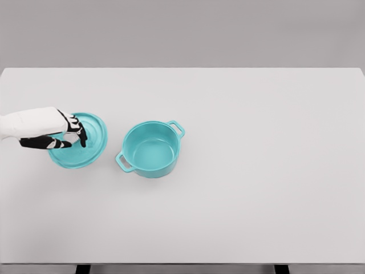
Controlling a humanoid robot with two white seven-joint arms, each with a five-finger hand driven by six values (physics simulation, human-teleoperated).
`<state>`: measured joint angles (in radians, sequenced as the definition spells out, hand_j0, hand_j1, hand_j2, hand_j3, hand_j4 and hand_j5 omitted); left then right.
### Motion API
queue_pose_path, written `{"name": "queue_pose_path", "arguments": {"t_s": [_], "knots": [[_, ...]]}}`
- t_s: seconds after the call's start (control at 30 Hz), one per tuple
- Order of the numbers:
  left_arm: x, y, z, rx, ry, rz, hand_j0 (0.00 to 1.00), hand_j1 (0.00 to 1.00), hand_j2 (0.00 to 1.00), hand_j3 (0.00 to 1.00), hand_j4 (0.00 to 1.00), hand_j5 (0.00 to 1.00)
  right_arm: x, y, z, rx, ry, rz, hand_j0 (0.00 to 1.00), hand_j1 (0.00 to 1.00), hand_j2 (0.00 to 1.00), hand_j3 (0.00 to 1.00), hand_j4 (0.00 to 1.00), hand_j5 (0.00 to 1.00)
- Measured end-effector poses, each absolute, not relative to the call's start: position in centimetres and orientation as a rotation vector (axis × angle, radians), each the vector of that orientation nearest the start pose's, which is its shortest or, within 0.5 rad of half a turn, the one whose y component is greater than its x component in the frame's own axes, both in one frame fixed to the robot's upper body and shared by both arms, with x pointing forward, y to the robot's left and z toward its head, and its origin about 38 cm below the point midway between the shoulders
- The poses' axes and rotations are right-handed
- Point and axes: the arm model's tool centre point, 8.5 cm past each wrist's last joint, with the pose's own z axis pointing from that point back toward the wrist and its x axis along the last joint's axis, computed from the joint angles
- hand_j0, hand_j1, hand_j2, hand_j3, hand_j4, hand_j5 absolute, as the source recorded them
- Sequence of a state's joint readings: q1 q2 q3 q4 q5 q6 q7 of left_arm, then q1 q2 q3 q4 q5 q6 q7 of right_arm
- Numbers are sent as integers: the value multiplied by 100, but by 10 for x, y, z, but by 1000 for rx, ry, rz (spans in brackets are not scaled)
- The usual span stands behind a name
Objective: Cover the pot with left arm
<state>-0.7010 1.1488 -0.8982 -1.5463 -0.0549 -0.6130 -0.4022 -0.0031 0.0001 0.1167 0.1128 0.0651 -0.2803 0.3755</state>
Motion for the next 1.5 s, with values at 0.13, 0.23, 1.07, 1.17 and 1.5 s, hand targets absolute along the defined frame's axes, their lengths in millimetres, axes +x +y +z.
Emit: {"name": "queue_pose_path", "arguments": {"t_s": [0.13,0.23,1.07,1.17,1.5], "knots": [[385,347,239,207,-1419,-2021,51,51,51,51,51,51,-14,-240,-254,309,-124,216,100,100,100,100,100,100],[385,343,244,209,-1436,-2034,51,51,51,51,51,51,-13,-240,-254,309,-126,216,100,100,100,100,100,100],[383,308,255,186,-1512,-2120,51,51,51,51,51,51,-13,-240,-254,309,-126,216,100,100,100,100,100,100],[383,302,256,185,-1522,-2138,51,51,51,51,51,51,-14,-240,-254,309,-124,216,100,100,100,100,100,100],[384,291,259,209,-1526,-2195,51,51,51,51,51,51,-14,-240,-254,309,-124,216,100,100,100,100,100,100]]}}
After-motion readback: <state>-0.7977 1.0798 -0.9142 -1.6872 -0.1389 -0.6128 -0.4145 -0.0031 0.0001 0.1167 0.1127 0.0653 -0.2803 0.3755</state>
